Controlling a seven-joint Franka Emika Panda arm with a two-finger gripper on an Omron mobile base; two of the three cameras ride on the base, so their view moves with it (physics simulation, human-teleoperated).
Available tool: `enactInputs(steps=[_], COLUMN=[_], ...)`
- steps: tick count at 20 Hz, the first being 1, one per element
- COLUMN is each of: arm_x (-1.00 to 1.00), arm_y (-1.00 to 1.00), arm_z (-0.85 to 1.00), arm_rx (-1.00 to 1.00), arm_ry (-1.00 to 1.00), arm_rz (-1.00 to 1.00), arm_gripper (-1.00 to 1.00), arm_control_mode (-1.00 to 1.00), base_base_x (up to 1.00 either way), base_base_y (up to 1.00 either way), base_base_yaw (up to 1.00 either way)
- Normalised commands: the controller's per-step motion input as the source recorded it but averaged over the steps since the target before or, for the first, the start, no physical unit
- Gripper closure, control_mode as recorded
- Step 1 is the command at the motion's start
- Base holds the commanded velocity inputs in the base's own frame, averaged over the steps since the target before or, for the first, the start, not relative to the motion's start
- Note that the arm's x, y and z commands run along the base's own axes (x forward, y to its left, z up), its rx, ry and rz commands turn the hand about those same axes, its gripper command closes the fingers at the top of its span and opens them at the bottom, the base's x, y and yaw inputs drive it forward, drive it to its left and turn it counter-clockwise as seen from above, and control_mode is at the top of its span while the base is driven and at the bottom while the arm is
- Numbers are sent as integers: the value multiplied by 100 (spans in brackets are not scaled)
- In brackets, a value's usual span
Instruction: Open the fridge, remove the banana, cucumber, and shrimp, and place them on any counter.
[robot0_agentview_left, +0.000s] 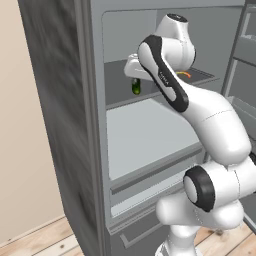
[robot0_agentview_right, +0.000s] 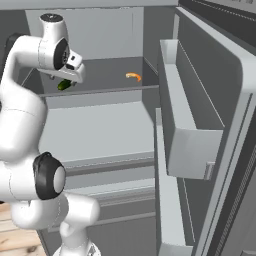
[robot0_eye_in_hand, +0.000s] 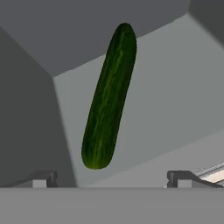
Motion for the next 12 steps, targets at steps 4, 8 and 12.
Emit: enactInputs(steps=[4, 8, 12], arm_x=[51, 57, 53], arm_y=[4, 19, 15], arm_z=[-16, -28, -26], arm_rx=[0, 0, 0], arm_ry=[0, 1, 3], arm_rz=[-3, -4, -5], arm_gripper=[-100, -100, -100], arm_control_mode=[-100, -100, -100], base_base_x=[0, 0, 0], base_base_y=[0, 0, 0], base_base_yaw=[0, 0, 0])
